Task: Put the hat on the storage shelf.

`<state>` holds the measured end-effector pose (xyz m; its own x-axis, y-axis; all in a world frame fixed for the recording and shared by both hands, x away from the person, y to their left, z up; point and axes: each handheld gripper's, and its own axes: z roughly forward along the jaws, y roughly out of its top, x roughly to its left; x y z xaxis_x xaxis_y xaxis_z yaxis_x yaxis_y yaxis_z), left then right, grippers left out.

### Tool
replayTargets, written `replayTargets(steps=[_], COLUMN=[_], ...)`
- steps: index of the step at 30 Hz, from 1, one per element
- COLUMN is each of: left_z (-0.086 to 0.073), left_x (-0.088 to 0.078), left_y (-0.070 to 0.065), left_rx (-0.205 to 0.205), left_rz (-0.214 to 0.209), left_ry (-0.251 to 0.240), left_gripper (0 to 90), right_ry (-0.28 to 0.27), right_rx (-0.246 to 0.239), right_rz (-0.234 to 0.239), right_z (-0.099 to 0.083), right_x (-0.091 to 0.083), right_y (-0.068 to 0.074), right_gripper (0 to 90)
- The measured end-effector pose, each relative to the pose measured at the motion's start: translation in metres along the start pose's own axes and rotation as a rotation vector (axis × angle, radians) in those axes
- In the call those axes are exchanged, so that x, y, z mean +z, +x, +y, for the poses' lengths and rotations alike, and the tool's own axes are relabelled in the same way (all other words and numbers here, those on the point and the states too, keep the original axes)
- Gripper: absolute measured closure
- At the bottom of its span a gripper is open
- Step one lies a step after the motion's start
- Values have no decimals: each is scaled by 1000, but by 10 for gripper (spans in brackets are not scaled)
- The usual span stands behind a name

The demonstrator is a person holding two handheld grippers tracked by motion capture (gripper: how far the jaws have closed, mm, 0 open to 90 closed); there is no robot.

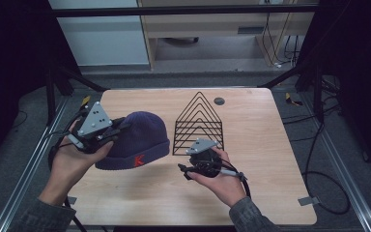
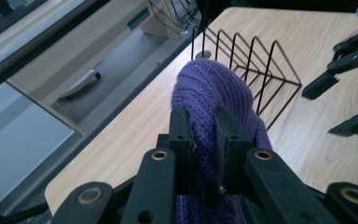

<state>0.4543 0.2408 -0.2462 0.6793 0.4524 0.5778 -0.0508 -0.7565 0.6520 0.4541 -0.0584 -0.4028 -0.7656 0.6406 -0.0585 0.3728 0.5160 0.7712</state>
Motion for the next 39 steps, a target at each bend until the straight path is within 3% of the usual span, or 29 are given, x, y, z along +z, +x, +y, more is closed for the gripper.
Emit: replayTargets(steps=[11, 15, 28, 30, 33, 39], left_z=[25, 30, 45, 45, 46, 51], left_x=[-19, -19, -16, -15, -13, -9], left_y=[8, 8, 7, 7, 8, 13], left_rx=[-8, -6, 11, 7, -4, -25], left_rz=[-21, -12, -50, -47, -45, -57], left_ry=[-99, -111, -156, -158, -162, -186], left_gripper=[789, 789, 789, 789, 789, 789], right_ry=[-35, -42, -41, -44, -54, -73], right_rx=[-26, -31, -26, -25, -28, -32], right_rz=[28, 39, 54, 62, 82, 81], right_z=[30, 36, 48, 48, 47, 48], right_x=[-11, -13, -16, -16, -18, -23], right_y=[-1, -3, -13, -14, -16, -19], right_gripper=[367, 358, 361, 382, 527, 675])
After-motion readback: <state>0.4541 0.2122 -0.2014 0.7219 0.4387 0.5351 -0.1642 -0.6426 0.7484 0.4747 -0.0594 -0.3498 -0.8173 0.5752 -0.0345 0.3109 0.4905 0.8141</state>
